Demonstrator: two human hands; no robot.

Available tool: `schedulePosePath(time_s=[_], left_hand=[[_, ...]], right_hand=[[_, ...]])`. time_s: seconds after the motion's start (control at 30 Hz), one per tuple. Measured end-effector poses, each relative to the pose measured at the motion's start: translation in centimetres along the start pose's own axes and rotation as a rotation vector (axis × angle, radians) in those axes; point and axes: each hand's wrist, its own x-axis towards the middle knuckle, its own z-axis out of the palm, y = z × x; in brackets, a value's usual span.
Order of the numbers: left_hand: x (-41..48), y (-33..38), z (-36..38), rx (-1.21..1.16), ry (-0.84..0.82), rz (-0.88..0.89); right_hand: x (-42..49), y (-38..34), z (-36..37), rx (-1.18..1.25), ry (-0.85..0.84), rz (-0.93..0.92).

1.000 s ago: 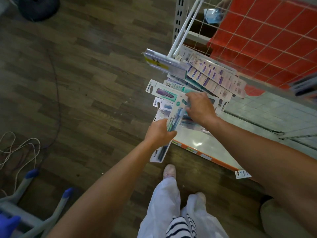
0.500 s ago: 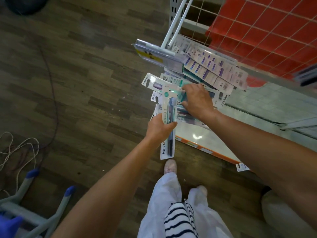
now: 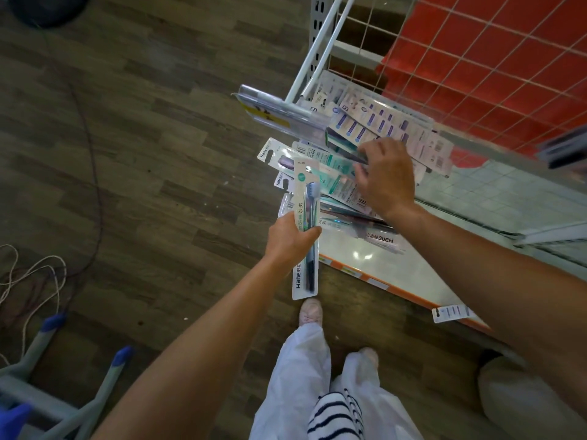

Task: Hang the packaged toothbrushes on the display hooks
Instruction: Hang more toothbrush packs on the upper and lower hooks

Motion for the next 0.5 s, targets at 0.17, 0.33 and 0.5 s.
schedulePosePath(time_s=[0.17, 0.33, 0.5], left_hand=[[0.0, 1.1, 0.7, 0.010, 0.022, 0.067], [0.4, 2.8, 1.4, 0.003, 0.027, 0.106], [0.9, 3.9, 1.8, -0.033, 0.011, 0.107]], right_hand=[[2.3, 3.1, -0.9, -0.105, -0.087, 0.114], [2.8, 4.6, -0.4, -0.115, -0.307, 0.178], [3.0, 4.9, -0.3, -0.164, -0.383, 0.235]])
